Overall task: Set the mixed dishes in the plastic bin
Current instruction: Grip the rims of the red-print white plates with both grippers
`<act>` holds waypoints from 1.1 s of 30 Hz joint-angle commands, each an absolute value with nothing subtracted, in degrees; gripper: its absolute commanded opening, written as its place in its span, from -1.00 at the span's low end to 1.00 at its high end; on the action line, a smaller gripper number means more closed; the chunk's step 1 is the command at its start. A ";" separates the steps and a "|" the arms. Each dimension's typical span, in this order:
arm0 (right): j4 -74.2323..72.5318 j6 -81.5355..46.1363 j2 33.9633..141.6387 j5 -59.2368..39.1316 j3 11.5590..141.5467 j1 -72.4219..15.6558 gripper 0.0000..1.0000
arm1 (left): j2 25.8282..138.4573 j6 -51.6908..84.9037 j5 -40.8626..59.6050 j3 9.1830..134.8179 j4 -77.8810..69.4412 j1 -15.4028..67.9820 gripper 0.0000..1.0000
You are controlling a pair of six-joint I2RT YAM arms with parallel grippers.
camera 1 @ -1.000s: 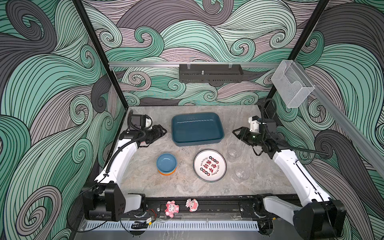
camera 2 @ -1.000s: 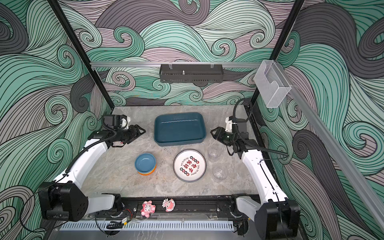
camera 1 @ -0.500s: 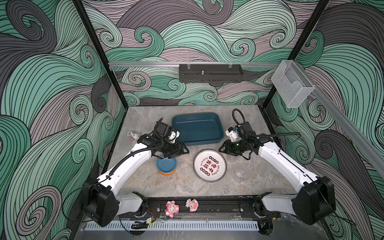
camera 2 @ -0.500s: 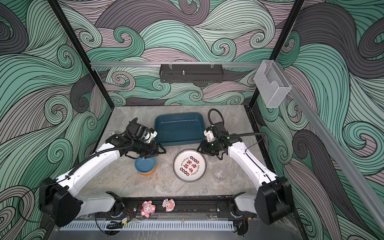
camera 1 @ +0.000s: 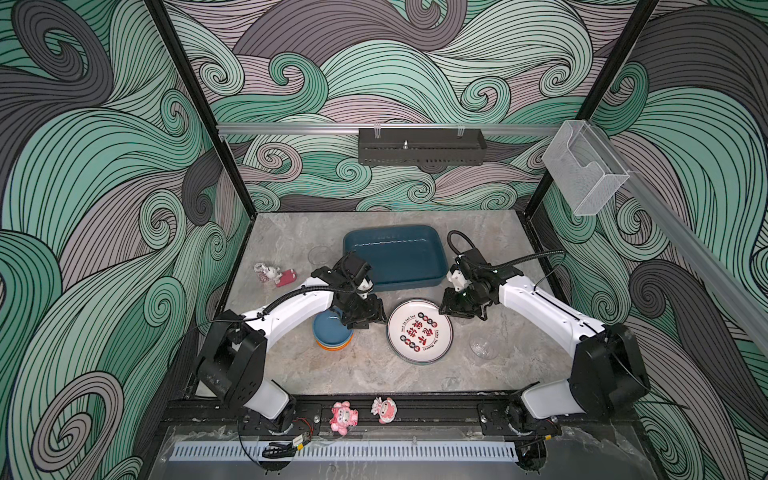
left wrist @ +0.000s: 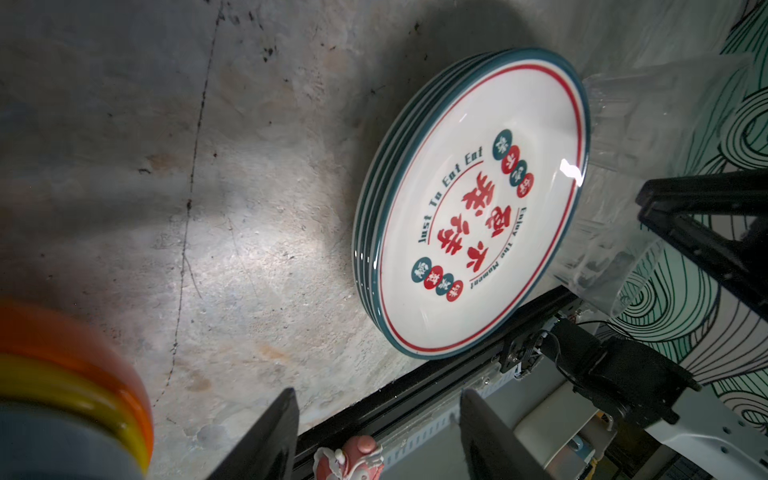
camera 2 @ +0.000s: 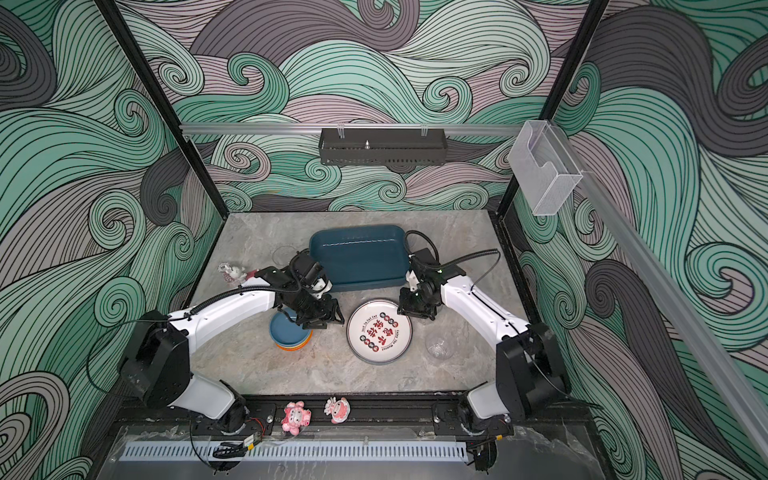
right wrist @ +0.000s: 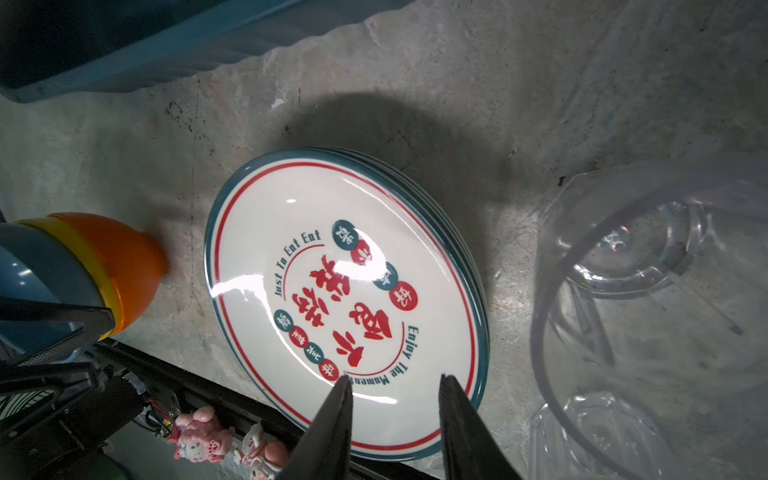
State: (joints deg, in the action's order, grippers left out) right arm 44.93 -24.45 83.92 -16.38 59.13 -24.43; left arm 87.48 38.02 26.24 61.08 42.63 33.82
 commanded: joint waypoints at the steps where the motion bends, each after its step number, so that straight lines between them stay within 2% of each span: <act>1: 44.98 -24.56 85.08 -12.96 58.85 -24.70 -0.26 | 88.92 38.94 24.53 63.90 42.85 34.41 0.30; 12: 43.16 -24.51 88.93 -11.18 58.81 -24.61 -0.26 | 92.98 39.29 24.43 64.60 42.12 35.20 0.30; 22: 42.42 -24.53 90.66 -11.30 58.11 -24.59 -0.20 | 96.24 38.76 25.34 65.99 41.99 35.64 0.22; 33: 41.60 -24.66 91.58 -12.88 57.09 -24.70 -0.25 | 98.40 38.32 26.05 66.79 41.93 35.86 0.15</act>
State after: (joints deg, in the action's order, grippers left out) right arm 41.76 -24.45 90.94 -12.49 57.69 -24.53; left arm 97.60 38.76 25.32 64.20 41.34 35.44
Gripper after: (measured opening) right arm 0.380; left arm 0.579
